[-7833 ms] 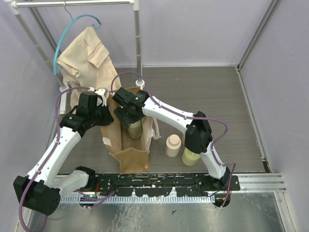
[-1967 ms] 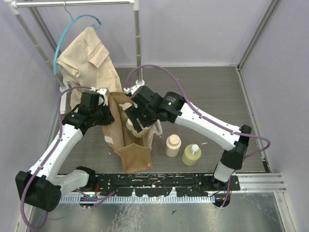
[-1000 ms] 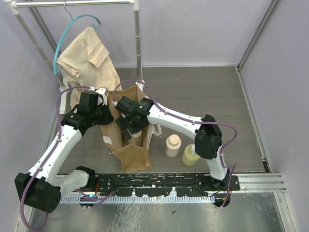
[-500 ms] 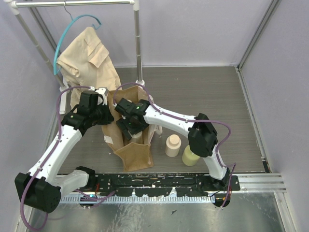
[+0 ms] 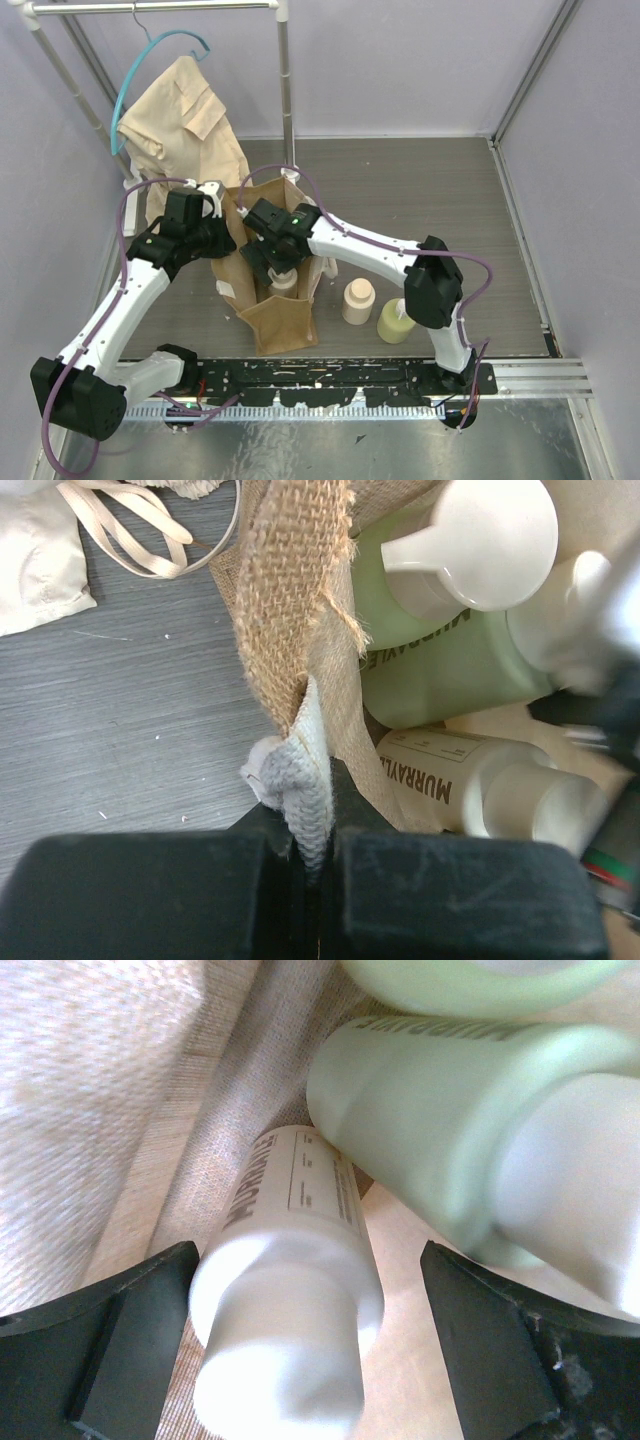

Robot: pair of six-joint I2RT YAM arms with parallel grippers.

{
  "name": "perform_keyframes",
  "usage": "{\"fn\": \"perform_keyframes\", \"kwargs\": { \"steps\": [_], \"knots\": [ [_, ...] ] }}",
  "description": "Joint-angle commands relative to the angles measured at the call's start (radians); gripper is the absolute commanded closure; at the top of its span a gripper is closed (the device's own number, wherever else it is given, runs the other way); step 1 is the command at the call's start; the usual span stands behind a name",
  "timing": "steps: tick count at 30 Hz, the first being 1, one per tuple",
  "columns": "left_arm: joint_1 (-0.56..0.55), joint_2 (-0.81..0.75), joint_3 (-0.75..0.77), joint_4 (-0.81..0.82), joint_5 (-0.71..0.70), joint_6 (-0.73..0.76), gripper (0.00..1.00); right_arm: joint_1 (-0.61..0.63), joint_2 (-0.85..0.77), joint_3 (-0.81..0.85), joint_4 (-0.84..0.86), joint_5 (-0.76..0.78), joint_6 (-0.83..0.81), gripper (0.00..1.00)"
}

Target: Place the personal care products into the canvas bag

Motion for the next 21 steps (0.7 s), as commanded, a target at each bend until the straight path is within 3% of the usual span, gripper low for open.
{"fn": "perform_keyframes", "kwargs": {
  "steps": [1, 7, 15, 21],
  "knots": [
    [0.002, 0.006, -0.011, -0.009, 0.008, 0.004, 1.0, -0.016, -0.19, -0.002, 0.077, 0.041, -0.022, 0.0],
    [0.002, 0.014, -0.014, -0.005, 0.01, 0.004, 1.0, -0.016, -0.302, -0.039, 0.077, 0.045, -0.019, 0.0],
    [0.002, 0.011, -0.018, -0.002, 0.008, 0.002, 1.0, -0.037, -0.58, -0.189, -0.004, 0.264, 0.065, 0.0],
    [0.002, 0.013, -0.019, 0.0, 0.011, 0.0, 1.0, -0.049, -0.677, -0.293, -0.127, 0.334, 0.121, 0.0]
  ]
}}
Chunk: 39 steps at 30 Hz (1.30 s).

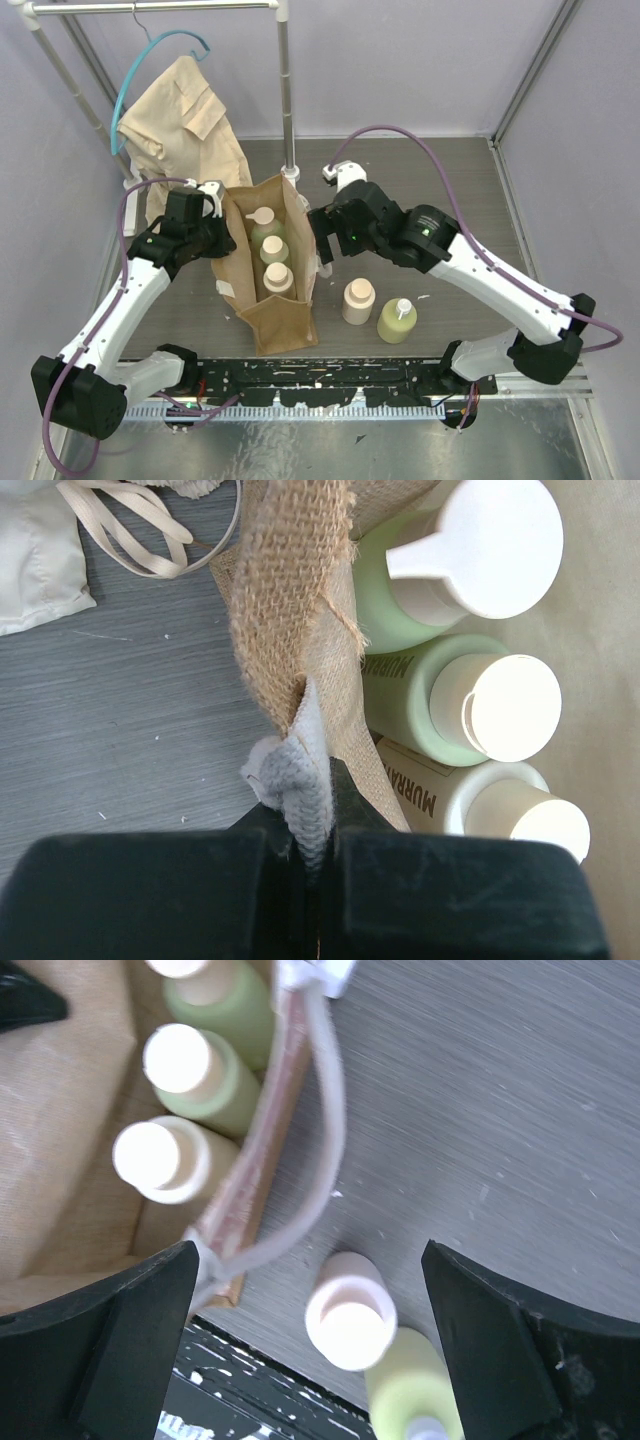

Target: Place the personal care products into the canvas bag

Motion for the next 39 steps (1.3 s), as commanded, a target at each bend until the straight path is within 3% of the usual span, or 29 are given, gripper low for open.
{"fn": "perform_keyframes", "kwargs": {
  "steps": [1, 16, 26, 33, 37, 39],
  "knots": [
    [0.002, 0.007, -0.019, -0.002, 0.009, 0.002, 1.0, -0.005, -0.058, -0.084, -0.089, 0.093, 0.072, 0.0],
    [0.001, -0.017, -0.019, -0.02, 0.003, 0.005, 1.0, -0.03, -0.109, -0.418, 0.01, -0.059, 0.144, 0.0],
    [0.002, -0.009, -0.02, -0.018, 0.003, 0.007, 1.0, -0.057, -0.048, -0.538, 0.138, -0.193, 0.117, 0.0],
    [0.002, -0.005, -0.021, -0.018, 0.0, 0.009, 1.0, -0.065, 0.011, -0.582, 0.164, -0.207, 0.116, 0.0],
    [0.002, -0.002, -0.021, -0.017, 0.002, 0.008, 1.0, -0.065, 0.025, -0.59, 0.155, -0.204, 0.116, 0.12],
    [0.002, -0.002, -0.023, -0.015, 0.003, 0.008, 1.0, -0.065, 0.031, -0.589, 0.148, -0.2, 0.116, 0.28]
  ]
}}
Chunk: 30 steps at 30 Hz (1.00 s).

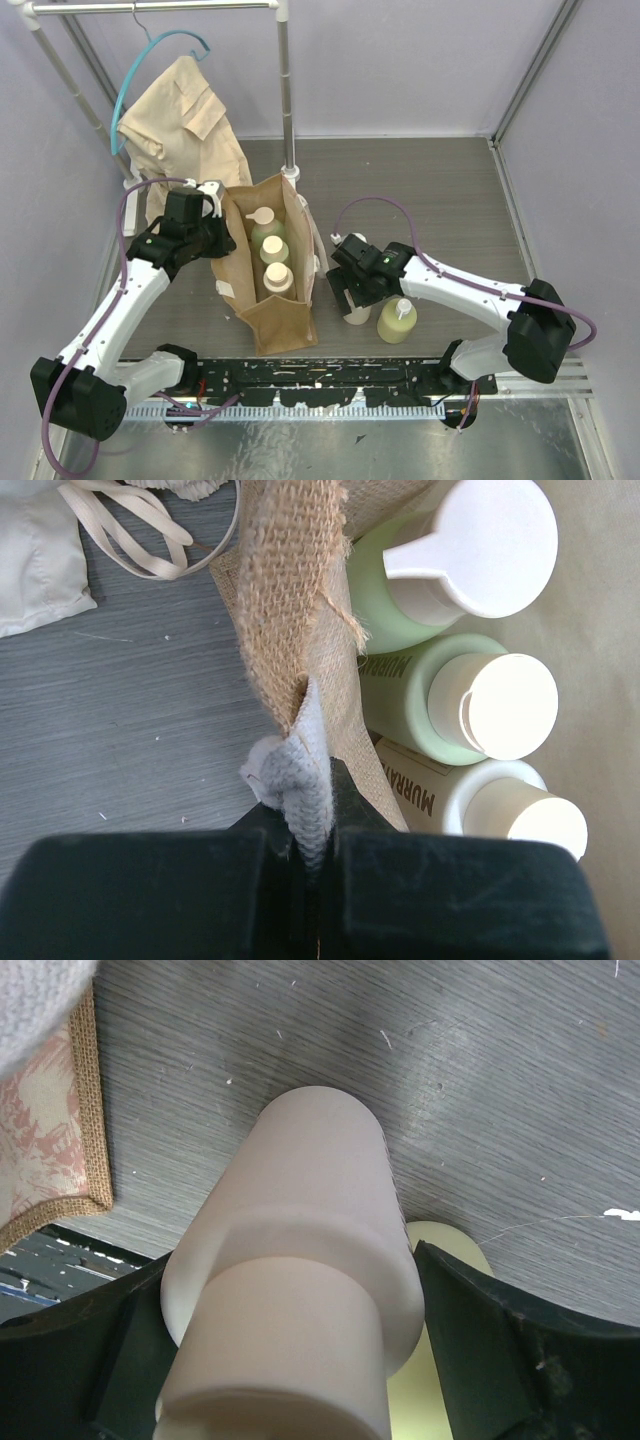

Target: Place the personal care products into the canvas bag

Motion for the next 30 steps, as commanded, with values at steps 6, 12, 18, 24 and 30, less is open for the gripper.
{"fn": "perform_keyframes", "kwargs": {
  "steps": [6, 12, 18, 24, 30],
  "knots": [
    [0.002, 0.003, -0.026, -0.014, 0.004, 0.006, 1.0, -0.001, 0.029, 0.009, 0.0, 0.008, -0.007, 0.77],
    [0.002, 0.001, -0.025, -0.015, 0.004, 0.005, 1.0, -0.005, -0.007, 0.07, -0.05, 0.101, -0.005, 0.96],
    [0.003, -0.001, -0.023, -0.018, 0.004, 0.006, 1.0, -0.028, -0.048, 0.31, -0.178, 0.287, -0.038, 0.99],
    [0.002, 0.0, -0.019, -0.018, 0.005, 0.003, 1.0, -0.03, -0.014, 0.623, -0.233, 0.371, -0.122, 1.0],
    [0.003, 0.001, -0.019, -0.019, 0.003, 0.004, 1.0, 0.011, 0.101, 0.925, -0.29, 0.38, -0.169, 0.99]
  ]
}}
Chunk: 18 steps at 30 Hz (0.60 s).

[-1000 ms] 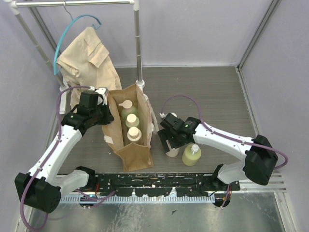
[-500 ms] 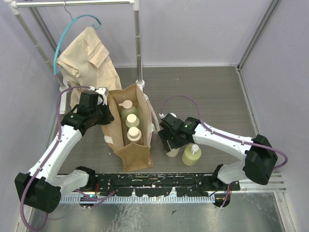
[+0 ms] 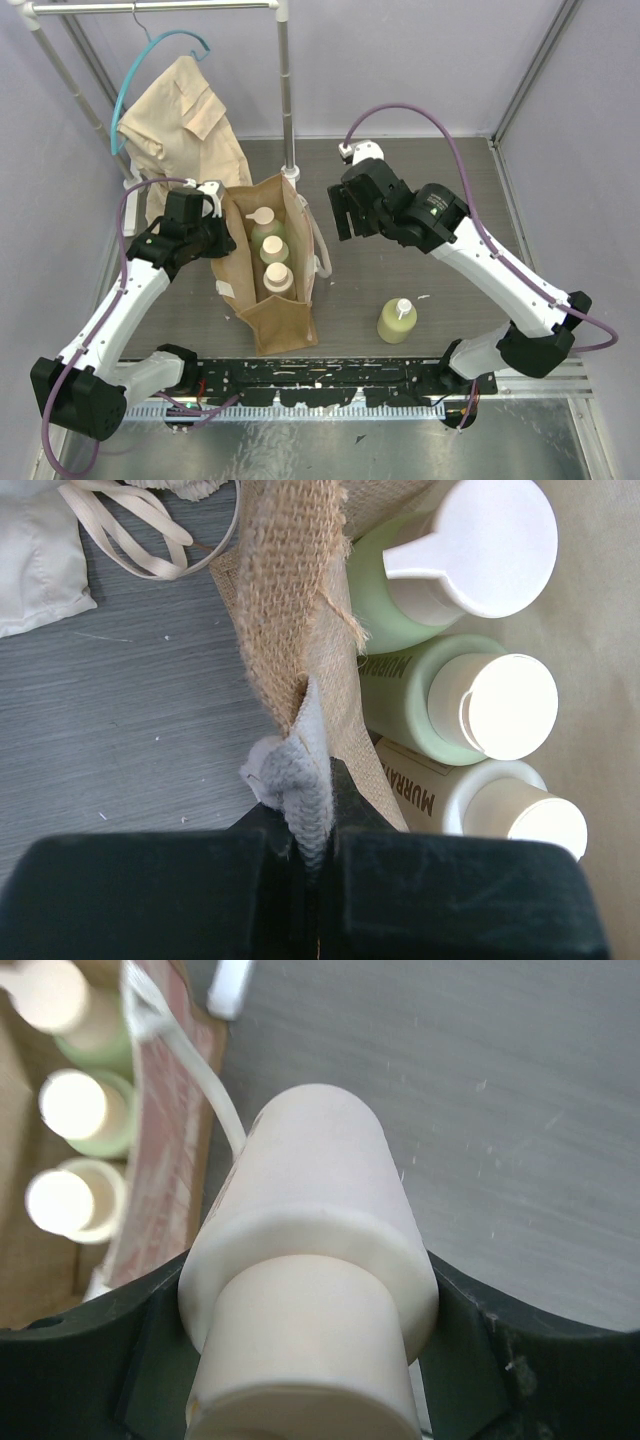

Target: Place the personal care products into the canvas bag

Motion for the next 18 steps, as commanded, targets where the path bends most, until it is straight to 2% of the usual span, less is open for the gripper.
{"fn": "perform_keyframes", "kwargs": {
  "steps": [1, 11, 18],
  "knots": [
    [0.003, 0.002, -0.019, -0.02, 0.002, 0.006, 1.0, 0.05, 0.084, 0.229, -0.02, 0.088, -0.063, 0.99],
    [0.002, 0.005, -0.013, -0.03, -0.006, 0.012, 1.0, 0.255, 0.213, 0.453, 0.043, 0.026, -0.114, 0.99],
    [0.002, 0.007, -0.012, -0.032, -0.008, 0.015, 1.0, 0.375, 0.275, 0.453, 0.03, -0.016, -0.091, 0.99]
  ]
}}
